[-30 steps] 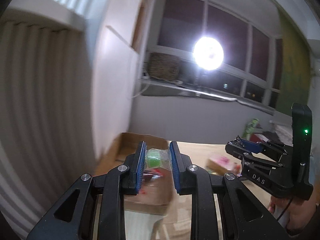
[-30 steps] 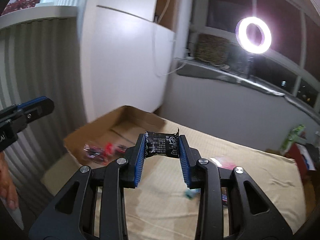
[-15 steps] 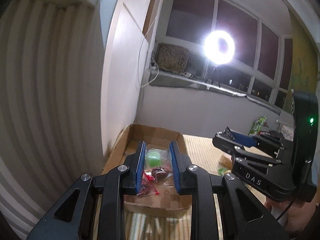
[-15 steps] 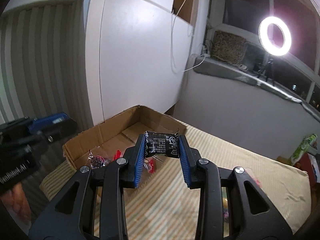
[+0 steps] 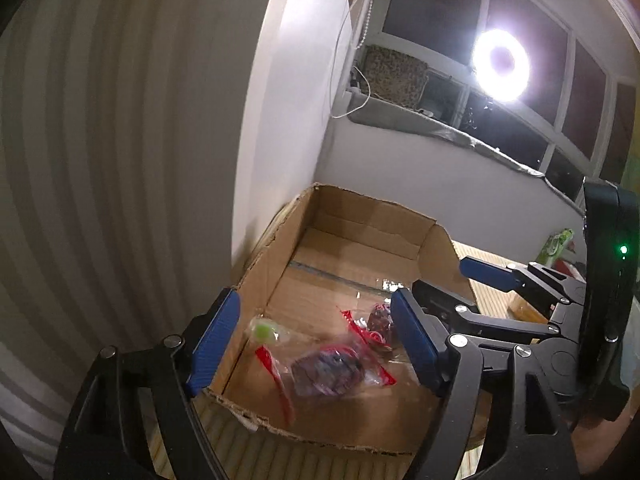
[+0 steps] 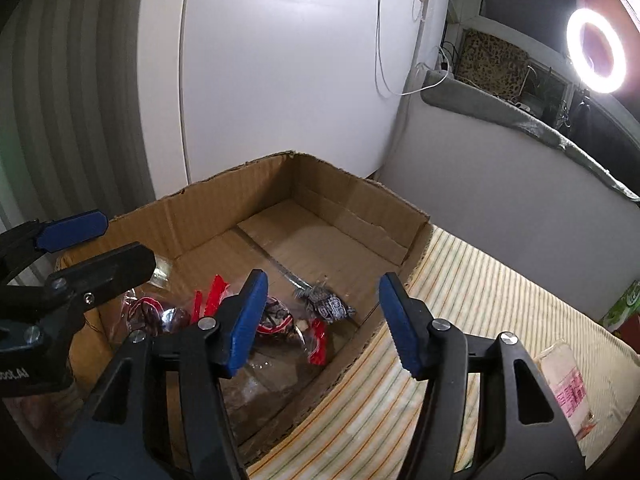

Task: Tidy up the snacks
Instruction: 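Carry the green candy and black packet into the box and release both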

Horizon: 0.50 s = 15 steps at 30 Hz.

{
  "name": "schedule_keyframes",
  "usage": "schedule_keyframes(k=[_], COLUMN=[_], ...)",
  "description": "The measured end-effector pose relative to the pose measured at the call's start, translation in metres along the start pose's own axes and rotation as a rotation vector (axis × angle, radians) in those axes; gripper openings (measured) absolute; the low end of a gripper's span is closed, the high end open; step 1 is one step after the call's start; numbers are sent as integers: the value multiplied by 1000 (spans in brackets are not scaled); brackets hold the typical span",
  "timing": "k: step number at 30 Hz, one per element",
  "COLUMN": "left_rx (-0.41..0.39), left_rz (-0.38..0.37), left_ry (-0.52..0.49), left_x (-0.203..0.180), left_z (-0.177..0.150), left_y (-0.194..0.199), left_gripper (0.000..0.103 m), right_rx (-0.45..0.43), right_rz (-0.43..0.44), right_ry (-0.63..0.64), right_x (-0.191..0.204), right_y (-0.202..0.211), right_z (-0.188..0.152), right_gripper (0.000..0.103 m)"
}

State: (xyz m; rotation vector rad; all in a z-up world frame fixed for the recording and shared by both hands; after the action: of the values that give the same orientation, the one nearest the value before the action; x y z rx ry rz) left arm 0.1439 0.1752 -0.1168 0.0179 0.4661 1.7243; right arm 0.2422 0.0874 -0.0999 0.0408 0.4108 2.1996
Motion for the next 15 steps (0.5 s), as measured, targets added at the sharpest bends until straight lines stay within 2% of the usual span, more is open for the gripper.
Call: schedule_keyframes(k=[15], left_rx=[-31], left_rz=[16], left_ry=[-5], left_x=[7], left_z=[6], left_y=[14], left_gripper=[78], right_rx=[-33], right_rz=[3], right_ry=[4], right_x=[5], right_y=[22], right_z=[12], right_gripper=[61])
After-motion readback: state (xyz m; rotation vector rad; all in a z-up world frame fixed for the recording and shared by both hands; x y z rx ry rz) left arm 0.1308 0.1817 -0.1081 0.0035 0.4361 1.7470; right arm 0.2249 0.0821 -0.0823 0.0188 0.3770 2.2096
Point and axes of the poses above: each gripper's, at about its wrist camera, not at the fingertips, and y roughly against the way its jaws point, x to its left, z to its top, the point moved 6 cm from there along -y, roughly the way its jaws point, and after that the axes turned 13 degrees about -x, right-handed, at the moved point
